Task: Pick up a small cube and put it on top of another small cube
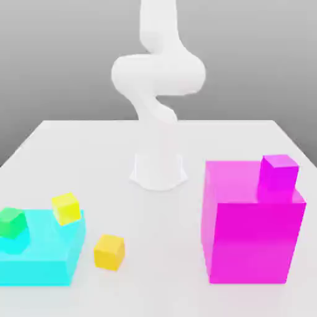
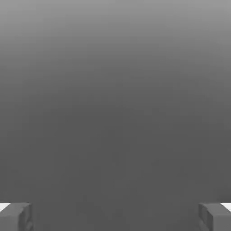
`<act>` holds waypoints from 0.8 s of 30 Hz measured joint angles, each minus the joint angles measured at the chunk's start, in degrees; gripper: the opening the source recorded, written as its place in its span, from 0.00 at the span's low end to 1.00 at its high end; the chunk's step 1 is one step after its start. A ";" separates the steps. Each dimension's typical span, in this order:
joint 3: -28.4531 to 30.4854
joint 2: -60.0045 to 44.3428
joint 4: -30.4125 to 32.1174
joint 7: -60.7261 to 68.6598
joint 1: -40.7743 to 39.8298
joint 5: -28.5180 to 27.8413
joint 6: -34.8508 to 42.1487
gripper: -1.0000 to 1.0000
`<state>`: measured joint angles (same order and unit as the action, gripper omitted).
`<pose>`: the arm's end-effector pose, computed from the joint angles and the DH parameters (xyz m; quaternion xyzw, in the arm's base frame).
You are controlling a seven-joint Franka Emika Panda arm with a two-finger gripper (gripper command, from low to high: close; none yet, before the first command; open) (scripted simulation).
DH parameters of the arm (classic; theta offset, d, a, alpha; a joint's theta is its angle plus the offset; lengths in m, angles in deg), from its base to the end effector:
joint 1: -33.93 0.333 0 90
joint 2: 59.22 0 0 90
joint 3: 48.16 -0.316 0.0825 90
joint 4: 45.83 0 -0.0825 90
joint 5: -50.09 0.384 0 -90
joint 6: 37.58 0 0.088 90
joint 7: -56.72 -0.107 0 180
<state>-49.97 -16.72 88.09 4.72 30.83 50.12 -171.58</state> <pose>0.3706 -0.0041 0.6753 -0.8328 0.4179 -0.3328 0.1453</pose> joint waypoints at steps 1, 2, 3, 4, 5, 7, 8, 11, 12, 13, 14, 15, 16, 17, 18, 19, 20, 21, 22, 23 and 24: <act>-0.77 -1.44 0.92 -2.67 -1.32 -0.01 -0.96 0.50; -1.49 -2.82 1.81 -5.26 -2.56 -0.04 -1.88 0.50; -2.18 -4.18 2.67 -7.80 -3.76 -0.09 -2.78 0.50; -2.85 -5.52 3.53 -10.31 -4.92 -0.16 -3.68 0.50; -3.50 -6.85 4.38 -12.84 -6.06 -0.23 -4.56 0.50; -4.80 -9.51 6.08 -17.88 -8.34 -0.38 -6.33 0.50; -5.44 -10.84 6.93 -20.40 -9.46 -0.48 -7.21 0.50; -7.23 -14.84 9.47 -28.01 -12.73 -0.81 -9.86 0.50; -7.78 -16.17 10.32 -30.57 -13.77 -0.96 -10.74 0.50; -8.31 -17.51 11.17 -33.13 -14.80 -1.10 -11.62 0.50; -8.83 -18.85 12.01 -35.69 -15.82 -1.26 -12.50 0.50; -9.33 -20.19 12.86 -38.26 -16.83 -1.41 -13.38 0.50; -9.73 -21.53 13.71 -40.86 -17.74 -1.62 -14.26 0.50; -10.17 -22.87 14.56 -43.43 -18.69 -1.77 -15.15 0.50; -10.63 -24.21 15.40 -46.00 -19.66 -1.92 -16.03 0.50; -10.76 -25.57 16.24 -48.66 -20.33 -2.21 -16.88 0.50; -11.04 -26.91 17.09 -51.27 -21.14 -2.43 -17.77 0.50; -11.38 -28.25 17.94 -53.84 -22.00 -2.59 -18.65 0.50; -11.58 -29.60 18.78 -56.42 -22.73 -2.78 -19.54 0.50; -12.02 -30.92 19.63 -58.86 -23.68 -2.79 -20.42 0.50; -12.12 -32.26 20.48 -61.45 -24.32 -2.96 -21.30 0.50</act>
<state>-62.09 -48.98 108.57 -56.73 6.51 47.16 -192.88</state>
